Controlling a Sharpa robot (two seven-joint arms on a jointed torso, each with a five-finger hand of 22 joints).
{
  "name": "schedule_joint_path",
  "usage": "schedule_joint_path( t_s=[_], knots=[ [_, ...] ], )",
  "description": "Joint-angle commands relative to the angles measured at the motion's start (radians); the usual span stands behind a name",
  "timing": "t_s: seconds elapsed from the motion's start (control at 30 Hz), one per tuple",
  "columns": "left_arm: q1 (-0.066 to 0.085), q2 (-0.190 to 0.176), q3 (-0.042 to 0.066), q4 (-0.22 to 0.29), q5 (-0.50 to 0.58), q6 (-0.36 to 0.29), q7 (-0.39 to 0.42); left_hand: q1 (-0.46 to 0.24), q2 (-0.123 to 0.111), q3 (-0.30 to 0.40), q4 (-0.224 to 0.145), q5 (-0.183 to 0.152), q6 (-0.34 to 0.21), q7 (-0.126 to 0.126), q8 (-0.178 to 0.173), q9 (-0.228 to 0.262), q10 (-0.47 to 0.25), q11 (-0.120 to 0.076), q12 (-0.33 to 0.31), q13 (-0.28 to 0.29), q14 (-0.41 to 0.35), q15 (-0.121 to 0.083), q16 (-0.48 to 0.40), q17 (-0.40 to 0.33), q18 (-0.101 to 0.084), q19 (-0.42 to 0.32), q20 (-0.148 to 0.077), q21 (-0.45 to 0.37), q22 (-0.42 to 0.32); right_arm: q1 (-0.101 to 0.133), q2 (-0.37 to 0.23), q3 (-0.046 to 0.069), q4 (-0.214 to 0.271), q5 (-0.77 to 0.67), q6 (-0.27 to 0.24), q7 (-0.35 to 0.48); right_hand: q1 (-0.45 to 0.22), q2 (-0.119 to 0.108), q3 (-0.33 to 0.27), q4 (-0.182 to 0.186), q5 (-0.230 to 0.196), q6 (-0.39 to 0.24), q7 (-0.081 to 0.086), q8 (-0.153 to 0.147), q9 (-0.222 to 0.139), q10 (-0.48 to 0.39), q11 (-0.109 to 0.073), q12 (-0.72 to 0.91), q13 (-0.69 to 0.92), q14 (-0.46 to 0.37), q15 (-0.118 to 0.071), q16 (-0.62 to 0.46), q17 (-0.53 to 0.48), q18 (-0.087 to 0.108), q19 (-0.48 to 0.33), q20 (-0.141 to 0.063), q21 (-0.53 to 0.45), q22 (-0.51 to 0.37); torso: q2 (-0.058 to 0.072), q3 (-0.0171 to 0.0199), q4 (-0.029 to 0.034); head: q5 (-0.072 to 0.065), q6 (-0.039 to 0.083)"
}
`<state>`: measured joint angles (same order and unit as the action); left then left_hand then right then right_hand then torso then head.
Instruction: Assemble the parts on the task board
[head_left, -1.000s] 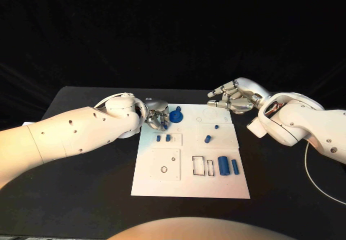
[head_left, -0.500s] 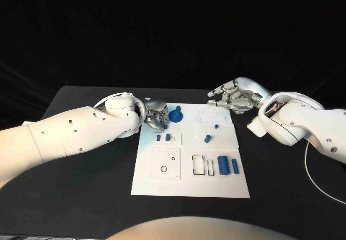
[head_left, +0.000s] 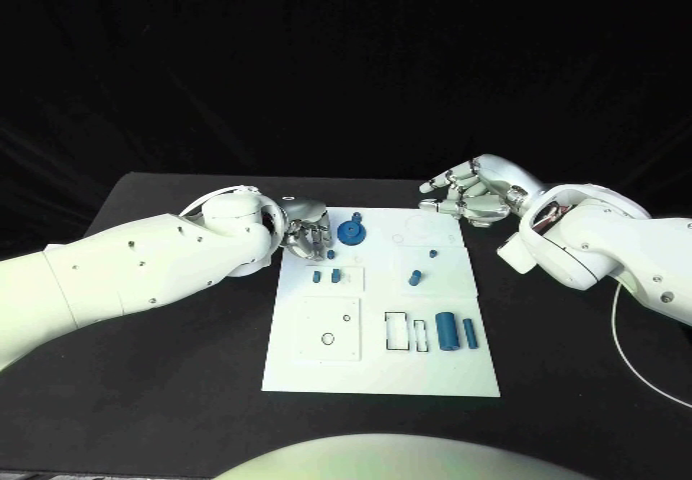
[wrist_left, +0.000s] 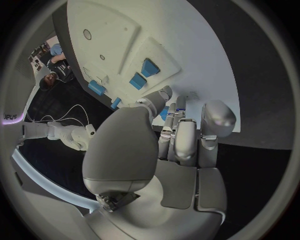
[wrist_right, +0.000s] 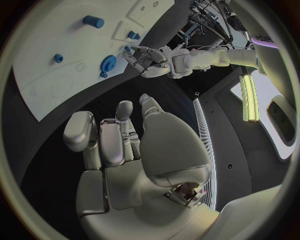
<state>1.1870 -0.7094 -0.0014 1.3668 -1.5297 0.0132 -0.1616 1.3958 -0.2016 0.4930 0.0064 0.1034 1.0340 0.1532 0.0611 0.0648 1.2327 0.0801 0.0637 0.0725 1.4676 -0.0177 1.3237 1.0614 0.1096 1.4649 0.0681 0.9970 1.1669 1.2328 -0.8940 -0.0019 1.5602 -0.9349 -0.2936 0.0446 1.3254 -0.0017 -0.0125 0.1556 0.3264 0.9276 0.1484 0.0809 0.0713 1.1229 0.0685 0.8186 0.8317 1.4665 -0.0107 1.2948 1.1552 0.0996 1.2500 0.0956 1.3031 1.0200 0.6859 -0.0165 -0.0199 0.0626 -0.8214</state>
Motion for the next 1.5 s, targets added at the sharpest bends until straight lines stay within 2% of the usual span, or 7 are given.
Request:
schedule_joint_path(
  t_s=[0.03,0.13,0.23,0.37,0.53,0.67,1.5],
  knots=[
    [0.001,-0.016,0.004,0.013,0.044,-0.074,0.025,0.011,0.004,0.011,-0.002,0.006,0.007,0.002,0.007,0.002,-0.006,0.001,0.002,0.001,0.015,0.006,0.002,-0.004,-0.005,0.023,0.008,0.0,0.003,-0.001,-0.002,0.0,-0.021,-0.025,0.03,-0.001,0.048,0.005,0.022,-0.027,-0.028,0.025,0.003,0.007,0.002,-0.05,-0.008,-0.087,-0.073,0.01,-0.006,-0.037,-0.042,0.021,-0.022,-0.003,-0.022,-0.035,-0.001,-0.0004,0.0002,-0.003,0.001],
    [0.002,-0.039,0.01,0.021,0.151,-0.152,0.054,0.03,0.021,0.038,-0.014,0.003,0.041,0.002,0.023,0.007,0.0,0.0,0.005,0.003,0.01,0.005,0.0,-0.006,-0.002,0.015,0.009,-0.012,-0.003,-0.001,-0.004,0.0,-0.042,-0.083,0.05,-0.011,0.104,0.0,0.062,-0.058,-0.069,0.053,0.003,0.014,0.002,-0.086,-0.008,-0.208,-0.167,0.0,-0.008,-0.084,-0.095,0.024,-0.031,-0.007,-0.037,-0.056,-0.002,0.0007,-0.0003,-0.004,0.003],
    [0.004,-0.061,0.014,0.021,0.318,-0.224,0.096,0.048,0.024,0.076,-0.033,0.002,0.047,0.01,0.022,0.005,-0.009,0.007,0.001,0.0,-0.036,0.009,-0.082,-0.139,0.022,-0.029,0.012,-0.153,-0.093,-0.001,-0.005,0.0,-0.057,-0.174,0.072,-0.025,0.14,-0.012,0.107,-0.08,-0.094,0.074,0.008,0.016,0.001,-0.103,0.002,-0.349,-0.284,-0.004,-0.001,-0.12,-0.136,0.026,-0.035,-0.005,-0.047,-0.07,-0.003,0.0015,-0.0005,-0.005,0.007],
    [0.005,-0.089,0.015,0.018,0.724,-0.326,0.209,0.039,0.018,0.105,-0.044,0.001,0.034,0.024,0.012,0.001,-0.035,0.018,0.004,-0.005,-0.092,0.019,-0.179,-0.283,0.047,-0.086,0.02,-0.31,-0.192,-0.007,-0.004,0.0,-0.07,-0.386,0.105,-0.063,0.162,-0.041,0.185,-0.112,-0.117,0.113,0.008,0.019,-0.001,-0.07,0.012,-0.532,-0.443,0.001,0.006,-0.14,-0.154,0.027,-0.033,0.005,-0.052,-0.075,-0.001,0.0014,-0.0003,-0.021,0.016],
    [0.004,-0.101,0.006,0.033,1.233,-0.329,0.37,-0.003,0.02,0.086,-0.023,0.004,0.026,0.029,0.01,0.002,-0.05,0.025,0.012,-0.005,-0.148,0.026,-0.26,-0.403,0.066,-0.144,0.029,-0.447,-0.278,-0.025,0.007,0.0,-0.076,-0.609,0.123,-0.122,0.149,-0.065,0.237,-0.124,-0.126,0.143,0.002,0.015,-0.001,-0.052,0.015,-0.612,-0.535,0.0,0.009,-0.158,-0.173,0.027,-0.035,0.01,-0.057,-0.081,0.0,0.0003,0.0019,-0.039,0.02],
    [0.001,-0.108,0.0,0.057,1.445,-0.299,0.448,-0.035,0.02,0.05,-0.005,0.008,0.024,0.027,0.012,0.003,-0.051,0.024,0.021,-0.003,-0.162,0.029,-0.272,-0.424,0.069,-0.158,0.035,-0.469,-0.291,-0.038,0.023,0.0,-0.08,-0.711,0.134,-0.151,0.134,-0.08,0.273,-0.129,-0.13,0.156,0.001,0.007,-0.003,-0.039,0.016,-0.651,-0.594,-0.001,0.011,-0.172,-0.189,0.027,-0.034,0.013,-0.06,-0.085,0.001,-0.001,-0.0001,-0.039,0.022],
    [-0.008,-0.136,-0.007,0.131,1.591,-0.251,0.513,-0.034,0.033,0.003,-0.008,0.01,0.034,0.02,0.024,0.005,-0.041,0.016,0.049,0.002,-0.183,0.024,-0.283,-0.453,0.072,-0.165,0.035,-0.487,-0.304,-0.08,0.102,-0.006,-0.114,-0.814,0.225,-0.153,0.106,-0.102,0.343,-0.145,-0.143,0.165,-0.004,-0.014,-0.003,-0.026,0.017,-0.704,-0.703,0.002,0.008,-0.192,-0.212,0.029,-0.033,0.01,-0.068,-0.094,0.001,-0.0008,-0.0006,-0.038,0.02]
  ],
)
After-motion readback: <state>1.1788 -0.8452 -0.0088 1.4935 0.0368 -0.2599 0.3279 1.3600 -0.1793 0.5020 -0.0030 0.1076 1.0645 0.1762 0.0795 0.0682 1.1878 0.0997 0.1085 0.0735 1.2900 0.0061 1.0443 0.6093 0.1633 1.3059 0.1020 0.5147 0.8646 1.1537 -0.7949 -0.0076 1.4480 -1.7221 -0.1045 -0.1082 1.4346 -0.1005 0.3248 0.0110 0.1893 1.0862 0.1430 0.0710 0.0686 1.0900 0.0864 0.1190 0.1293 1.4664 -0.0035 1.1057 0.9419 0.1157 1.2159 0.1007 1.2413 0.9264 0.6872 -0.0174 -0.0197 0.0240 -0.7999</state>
